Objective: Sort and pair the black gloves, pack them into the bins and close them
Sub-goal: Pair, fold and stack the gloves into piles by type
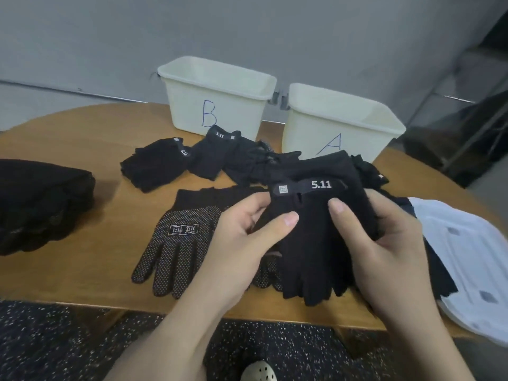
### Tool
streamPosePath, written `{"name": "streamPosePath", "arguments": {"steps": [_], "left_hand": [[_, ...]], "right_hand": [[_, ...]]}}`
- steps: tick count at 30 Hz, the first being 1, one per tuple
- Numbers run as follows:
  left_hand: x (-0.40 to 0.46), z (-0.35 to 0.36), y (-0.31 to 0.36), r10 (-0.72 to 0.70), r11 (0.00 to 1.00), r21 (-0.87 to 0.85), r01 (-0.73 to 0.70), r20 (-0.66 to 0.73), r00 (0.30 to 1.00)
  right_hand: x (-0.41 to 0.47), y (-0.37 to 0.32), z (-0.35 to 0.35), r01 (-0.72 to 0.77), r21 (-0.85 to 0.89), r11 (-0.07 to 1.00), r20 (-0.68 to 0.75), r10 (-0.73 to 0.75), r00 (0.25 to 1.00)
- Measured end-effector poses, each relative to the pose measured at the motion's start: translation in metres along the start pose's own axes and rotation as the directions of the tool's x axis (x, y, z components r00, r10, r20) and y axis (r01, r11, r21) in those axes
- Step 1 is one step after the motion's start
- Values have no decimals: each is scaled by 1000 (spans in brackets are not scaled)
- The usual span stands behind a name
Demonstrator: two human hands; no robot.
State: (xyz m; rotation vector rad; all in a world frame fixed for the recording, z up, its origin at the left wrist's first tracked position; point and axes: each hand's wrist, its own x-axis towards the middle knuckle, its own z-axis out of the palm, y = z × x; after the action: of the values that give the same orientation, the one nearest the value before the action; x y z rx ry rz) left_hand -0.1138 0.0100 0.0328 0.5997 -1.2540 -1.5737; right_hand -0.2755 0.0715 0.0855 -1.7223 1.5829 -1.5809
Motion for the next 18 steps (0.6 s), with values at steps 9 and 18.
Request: {"name": "streamPosePath", "arguments": {"steps": [9,18], "left_hand": [[37,59,0,-26,998,-57,33,116,993],[48,90,-20,-97,989,128,80,133,986]], "right_hand": [[12,12,-63,-66,-91,994,-218,44,975],[19,45,-108,-340,53,939,-169,344,924]]}}
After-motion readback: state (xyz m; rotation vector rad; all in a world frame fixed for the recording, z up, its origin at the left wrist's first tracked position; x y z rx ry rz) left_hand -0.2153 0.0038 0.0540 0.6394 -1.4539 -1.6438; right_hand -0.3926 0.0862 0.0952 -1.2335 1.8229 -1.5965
